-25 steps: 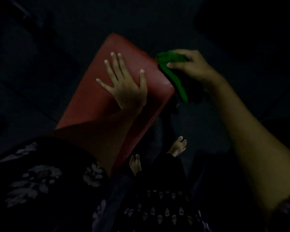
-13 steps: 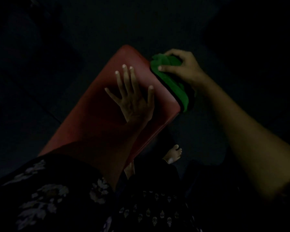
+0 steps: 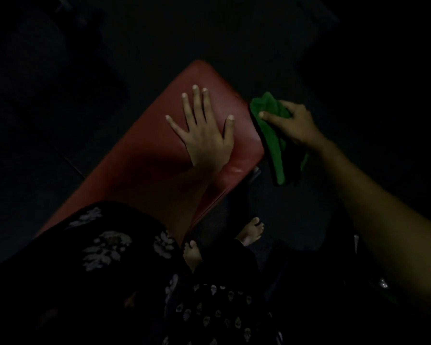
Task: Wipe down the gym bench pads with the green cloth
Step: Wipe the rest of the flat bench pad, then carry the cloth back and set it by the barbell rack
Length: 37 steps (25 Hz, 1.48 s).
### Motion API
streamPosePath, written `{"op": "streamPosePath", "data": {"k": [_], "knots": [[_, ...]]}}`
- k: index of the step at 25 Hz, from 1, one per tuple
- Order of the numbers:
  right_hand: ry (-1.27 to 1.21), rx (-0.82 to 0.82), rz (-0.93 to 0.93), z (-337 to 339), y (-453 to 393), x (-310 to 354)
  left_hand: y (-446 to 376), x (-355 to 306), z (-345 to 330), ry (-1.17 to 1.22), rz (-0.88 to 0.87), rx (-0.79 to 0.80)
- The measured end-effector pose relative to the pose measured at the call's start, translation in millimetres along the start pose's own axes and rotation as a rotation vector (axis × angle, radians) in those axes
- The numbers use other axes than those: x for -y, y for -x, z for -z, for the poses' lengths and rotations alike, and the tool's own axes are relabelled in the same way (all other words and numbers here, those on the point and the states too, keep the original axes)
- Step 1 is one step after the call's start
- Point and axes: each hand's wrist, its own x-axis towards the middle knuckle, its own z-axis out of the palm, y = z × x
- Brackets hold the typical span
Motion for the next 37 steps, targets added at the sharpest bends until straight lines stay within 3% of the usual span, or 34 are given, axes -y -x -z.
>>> {"op": "streamPosePath", "data": {"k": [2, 7, 10, 15, 20, 26, 31, 37], "knots": [[0.042, -0.108, -0.020, -1, 20, -5, -13, -8, 10, 0.079, 0.007, 0.060], [0.347, -0.095, -0.084, 20, 51, 32, -23, -1, 41, 0.104, 0.011, 0.402], [0.342, -0.198, -0.028, 16, 88, 67, -21, 13, 92, 0.170, -0.014, 0.571], [0.330, -0.221, 0.100, -6, 169, 148, 23, 48, 177, 0.537, 0.152, 0.554], [0.350, -0.167, 0.232, -35, 251, 234, 56, 87, 286, 0.657, 0.172, 0.436], [0.363, -0.146, 0.337, -72, 304, 317, 67, 154, 381, 0.624, 0.207, 0.285], [0.491, 0.000, 0.450, -113, 321, 367, 79, 212, 443, 0.525, 0.242, 0.166], [0.675, 0.259, 0.736, -179, 353, 420, 134, 261, 497, 0.490, 0.523, -0.035]]}}
